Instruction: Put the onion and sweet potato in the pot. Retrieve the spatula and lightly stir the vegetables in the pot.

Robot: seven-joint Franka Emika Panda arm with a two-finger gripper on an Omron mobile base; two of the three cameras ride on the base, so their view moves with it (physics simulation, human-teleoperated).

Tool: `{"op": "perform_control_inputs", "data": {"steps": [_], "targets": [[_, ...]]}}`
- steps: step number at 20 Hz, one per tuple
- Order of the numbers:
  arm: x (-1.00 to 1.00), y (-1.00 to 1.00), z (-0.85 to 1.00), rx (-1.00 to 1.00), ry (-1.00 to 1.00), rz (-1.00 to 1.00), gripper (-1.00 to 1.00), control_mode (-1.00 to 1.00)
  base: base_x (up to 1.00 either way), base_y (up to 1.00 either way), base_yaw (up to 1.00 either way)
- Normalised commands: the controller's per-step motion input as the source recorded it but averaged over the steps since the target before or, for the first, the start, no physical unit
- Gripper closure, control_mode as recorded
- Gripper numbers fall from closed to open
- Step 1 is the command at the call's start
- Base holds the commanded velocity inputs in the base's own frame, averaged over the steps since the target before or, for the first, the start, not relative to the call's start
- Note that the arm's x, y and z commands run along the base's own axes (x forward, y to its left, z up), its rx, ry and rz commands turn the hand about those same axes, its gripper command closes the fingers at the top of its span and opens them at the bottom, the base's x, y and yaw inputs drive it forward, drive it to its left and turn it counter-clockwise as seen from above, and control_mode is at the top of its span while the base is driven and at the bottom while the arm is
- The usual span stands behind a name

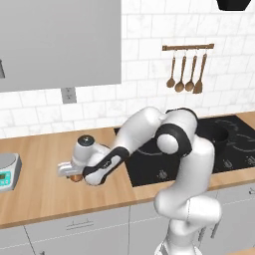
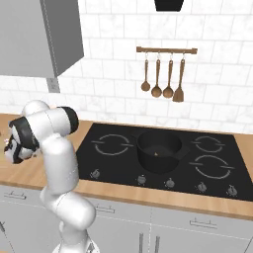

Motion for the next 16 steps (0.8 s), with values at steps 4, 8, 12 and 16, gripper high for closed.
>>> {"op": "perform_control_inputs", "data": {"steps": [4, 8, 12, 16], "targets": [[-0.19, 0.03, -0.01, -0.06, -0.04, -0.08, 1.00, -1.00, 0.00, 0.00, 0.00], [-0.49, -0.33, 0.60, -0.03, -0.24, -0.14, 1.00, -1.00, 0.00, 0.00, 0.00], [-0.34, -0.77, 1.00, 0.00, -0.22, -0.12, 1.00, -1.00, 0.00, 0.00, 0.00], [-0.11, -0.99, 1.00, 0.00, -0.09, -0.12, 1.00, -1.00, 0.00, 0.00, 0.00]]}}
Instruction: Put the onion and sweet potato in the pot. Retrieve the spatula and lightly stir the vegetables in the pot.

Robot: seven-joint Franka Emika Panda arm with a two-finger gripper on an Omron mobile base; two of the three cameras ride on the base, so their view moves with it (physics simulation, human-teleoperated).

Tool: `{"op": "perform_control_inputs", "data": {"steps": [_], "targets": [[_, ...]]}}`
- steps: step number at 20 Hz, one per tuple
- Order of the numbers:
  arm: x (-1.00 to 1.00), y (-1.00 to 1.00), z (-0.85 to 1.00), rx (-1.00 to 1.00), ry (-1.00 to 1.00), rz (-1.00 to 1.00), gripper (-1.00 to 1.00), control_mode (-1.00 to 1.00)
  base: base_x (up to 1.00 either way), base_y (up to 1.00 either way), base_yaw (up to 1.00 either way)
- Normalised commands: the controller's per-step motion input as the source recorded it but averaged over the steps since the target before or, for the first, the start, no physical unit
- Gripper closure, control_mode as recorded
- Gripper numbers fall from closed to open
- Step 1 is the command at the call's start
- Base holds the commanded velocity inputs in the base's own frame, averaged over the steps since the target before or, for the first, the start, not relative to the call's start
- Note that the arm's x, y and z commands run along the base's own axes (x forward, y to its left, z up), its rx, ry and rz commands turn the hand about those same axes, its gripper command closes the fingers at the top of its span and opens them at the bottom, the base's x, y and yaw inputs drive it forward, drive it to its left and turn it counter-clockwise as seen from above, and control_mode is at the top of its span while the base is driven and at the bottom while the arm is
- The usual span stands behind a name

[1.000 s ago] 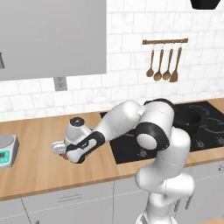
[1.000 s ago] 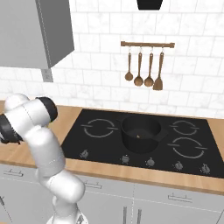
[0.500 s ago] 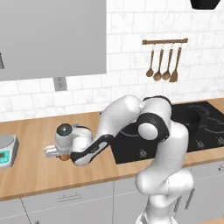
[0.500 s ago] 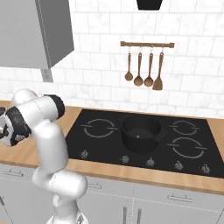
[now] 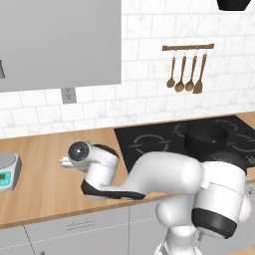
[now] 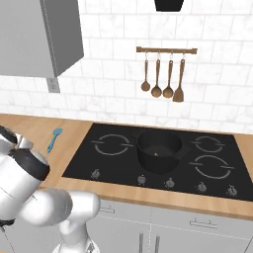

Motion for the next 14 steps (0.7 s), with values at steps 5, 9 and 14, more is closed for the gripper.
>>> {"op": "perform_control_inputs", "data": {"steps": [5, 9, 14], "targets": [[0.00, -1.00, 0.79, 0.00, 0.00, -0.14, 1.00, -1.00, 0.00, 0.00, 0.00], [0.00, -1.00, 0.38, 0.00, 0.00, -0.15, 1.00, -1.00, 0.00, 0.00, 0.00], [0.00, -1.00, 0.21, 0.03, 0.03, -0.14, 1.00, -1.00, 0.00, 0.00, 0.00]]}}
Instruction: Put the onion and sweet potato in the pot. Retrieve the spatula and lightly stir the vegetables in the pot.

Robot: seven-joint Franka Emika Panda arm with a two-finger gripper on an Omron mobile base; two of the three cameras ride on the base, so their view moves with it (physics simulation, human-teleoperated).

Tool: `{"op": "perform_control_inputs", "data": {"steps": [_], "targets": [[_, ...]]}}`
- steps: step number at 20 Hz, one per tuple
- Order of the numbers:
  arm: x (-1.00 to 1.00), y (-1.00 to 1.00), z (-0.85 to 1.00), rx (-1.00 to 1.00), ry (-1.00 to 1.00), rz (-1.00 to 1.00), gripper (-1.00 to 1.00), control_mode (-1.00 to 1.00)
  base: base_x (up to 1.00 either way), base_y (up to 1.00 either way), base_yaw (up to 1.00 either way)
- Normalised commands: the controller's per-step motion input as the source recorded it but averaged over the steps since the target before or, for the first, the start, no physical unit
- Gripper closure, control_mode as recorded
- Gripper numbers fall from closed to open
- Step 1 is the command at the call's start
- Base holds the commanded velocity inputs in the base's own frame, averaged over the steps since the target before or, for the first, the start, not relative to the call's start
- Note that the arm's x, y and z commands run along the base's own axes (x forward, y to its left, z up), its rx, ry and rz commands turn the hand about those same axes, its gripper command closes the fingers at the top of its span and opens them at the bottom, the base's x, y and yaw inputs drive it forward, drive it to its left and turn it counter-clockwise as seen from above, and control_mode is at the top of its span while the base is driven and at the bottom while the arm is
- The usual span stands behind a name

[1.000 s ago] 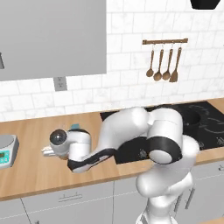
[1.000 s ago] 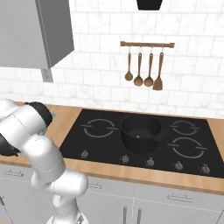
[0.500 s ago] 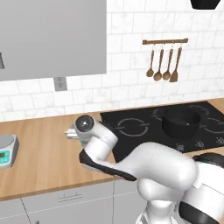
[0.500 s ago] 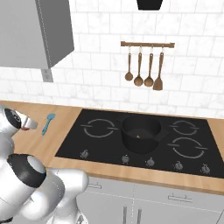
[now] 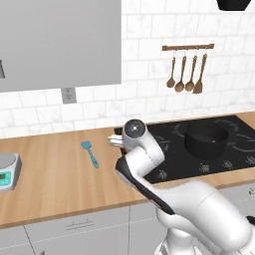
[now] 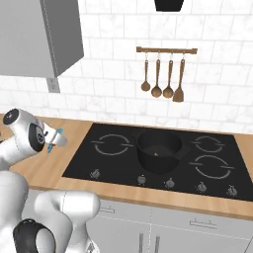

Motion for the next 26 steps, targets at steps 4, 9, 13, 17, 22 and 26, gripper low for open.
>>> {"op": "perform_control_inputs", "data": {"steps": [4, 9, 13, 17, 22, 26], "targets": [[0.20, -1.00, 0.12, 0.04, 0.11, -0.15, 1.00, -1.00, 0.00, 0.00, 0.00], [0.49, -1.00, 0.08, 0.05, 0.14, -0.15, 1.00, -1.00, 0.00, 0.00, 0.00], [0.63, -1.00, 0.04, 0.07, 0.15, -0.12, 1.00, -1.00, 0.00, 0.00, 0.00], [0.76, -0.99, 0.00, 0.10, 0.17, -0.06, 1.00, -1.00, 0.00, 0.00, 0.00], [0.72, -0.93, 0.00, 0.10, 0.18, -0.05, 1.00, -1.00, 0.00, 0.00, 0.00], [0.51, -0.69, 0.00, 0.03, 0.11, -0.05, 1.00, -1.00, 0.00, 0.00, 0.00]]}}
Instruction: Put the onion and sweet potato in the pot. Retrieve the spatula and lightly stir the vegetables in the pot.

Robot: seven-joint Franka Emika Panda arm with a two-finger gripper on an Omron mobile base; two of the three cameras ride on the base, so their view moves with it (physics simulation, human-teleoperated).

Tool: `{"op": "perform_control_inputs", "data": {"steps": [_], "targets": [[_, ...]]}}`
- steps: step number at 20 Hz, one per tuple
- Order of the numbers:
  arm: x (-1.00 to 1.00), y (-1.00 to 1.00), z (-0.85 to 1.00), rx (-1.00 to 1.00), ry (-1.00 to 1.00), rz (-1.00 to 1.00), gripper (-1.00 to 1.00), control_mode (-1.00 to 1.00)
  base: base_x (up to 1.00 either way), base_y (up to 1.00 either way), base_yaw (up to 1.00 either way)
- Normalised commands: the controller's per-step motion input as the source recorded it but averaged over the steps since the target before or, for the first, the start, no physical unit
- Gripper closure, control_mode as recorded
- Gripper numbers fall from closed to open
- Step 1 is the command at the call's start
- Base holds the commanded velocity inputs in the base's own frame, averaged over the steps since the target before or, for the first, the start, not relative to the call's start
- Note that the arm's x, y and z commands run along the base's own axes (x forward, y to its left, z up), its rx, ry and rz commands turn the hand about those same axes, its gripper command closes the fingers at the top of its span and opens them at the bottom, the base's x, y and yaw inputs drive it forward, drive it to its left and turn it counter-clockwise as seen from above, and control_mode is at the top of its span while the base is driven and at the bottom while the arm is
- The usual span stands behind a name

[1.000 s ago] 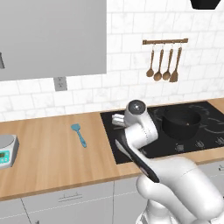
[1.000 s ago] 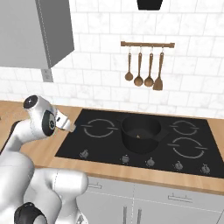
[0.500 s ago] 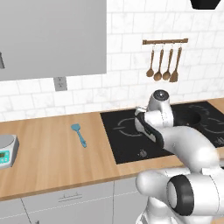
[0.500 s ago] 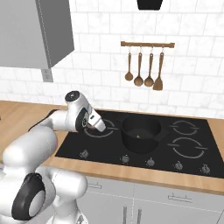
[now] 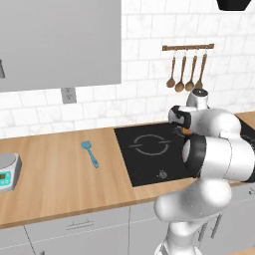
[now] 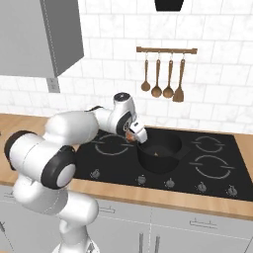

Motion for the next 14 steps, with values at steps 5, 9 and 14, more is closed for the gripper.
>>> {"op": "perform_control_inputs", "data": {"steps": [5, 9, 14], "targets": [[0.34, -0.65, 0.00, 0.00, 0.08, -0.07, 1.00, -1.00, 0.00, 0.00, 0.00], [0.58, -0.75, -0.40, 0.00, 0.15, -0.02, 1.00, -1.00, 0.00, 0.00, 0.00], [0.17, -0.67, -0.47, 0.03, 0.05, 0.00, 1.00, -1.00, 0.00, 0.00, 0.00]]}}
